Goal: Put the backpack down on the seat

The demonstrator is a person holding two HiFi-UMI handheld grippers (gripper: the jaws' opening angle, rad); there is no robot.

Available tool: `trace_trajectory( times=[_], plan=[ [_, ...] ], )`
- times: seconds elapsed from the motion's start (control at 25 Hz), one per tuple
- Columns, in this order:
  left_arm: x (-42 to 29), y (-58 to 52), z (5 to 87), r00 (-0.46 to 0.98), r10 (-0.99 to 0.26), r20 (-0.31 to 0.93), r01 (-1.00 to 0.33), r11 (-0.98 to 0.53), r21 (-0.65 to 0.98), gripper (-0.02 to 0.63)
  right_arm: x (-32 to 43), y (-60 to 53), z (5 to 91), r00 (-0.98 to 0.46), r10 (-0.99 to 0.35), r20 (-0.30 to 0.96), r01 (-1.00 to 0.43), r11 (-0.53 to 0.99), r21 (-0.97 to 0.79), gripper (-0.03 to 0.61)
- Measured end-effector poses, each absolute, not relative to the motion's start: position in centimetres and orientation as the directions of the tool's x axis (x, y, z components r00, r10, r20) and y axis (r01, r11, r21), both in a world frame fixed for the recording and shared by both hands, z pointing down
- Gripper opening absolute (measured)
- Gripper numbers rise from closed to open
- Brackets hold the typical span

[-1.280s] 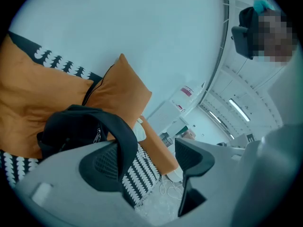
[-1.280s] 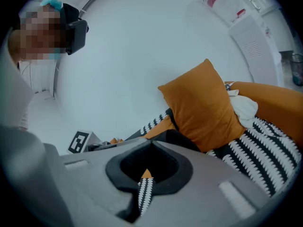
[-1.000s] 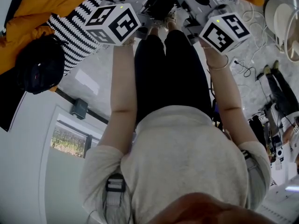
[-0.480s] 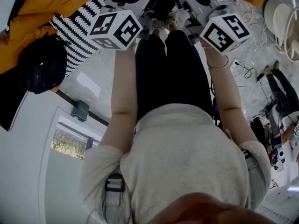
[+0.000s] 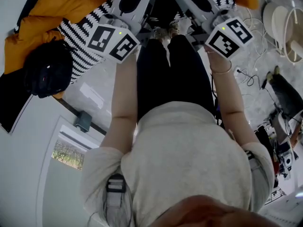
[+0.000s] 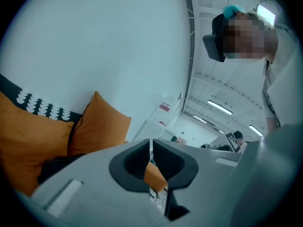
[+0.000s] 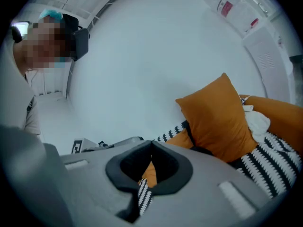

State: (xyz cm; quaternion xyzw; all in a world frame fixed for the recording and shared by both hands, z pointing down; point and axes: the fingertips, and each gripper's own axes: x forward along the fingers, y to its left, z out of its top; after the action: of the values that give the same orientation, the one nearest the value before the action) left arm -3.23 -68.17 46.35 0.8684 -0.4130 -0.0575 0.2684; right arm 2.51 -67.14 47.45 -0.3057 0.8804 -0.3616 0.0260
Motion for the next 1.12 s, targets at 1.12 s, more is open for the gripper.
trace_trajectory(
  times=[1.12],
  plan=[
    [0.1,-63.5,29.0,0.704,-0.71,-0.015,-0.636,-0.641,0.43,0.006,5.9,-62.9,28.8,-0.794,-0.608,0.021,-0.558,0.715,-0.422,0.003]
  ],
)
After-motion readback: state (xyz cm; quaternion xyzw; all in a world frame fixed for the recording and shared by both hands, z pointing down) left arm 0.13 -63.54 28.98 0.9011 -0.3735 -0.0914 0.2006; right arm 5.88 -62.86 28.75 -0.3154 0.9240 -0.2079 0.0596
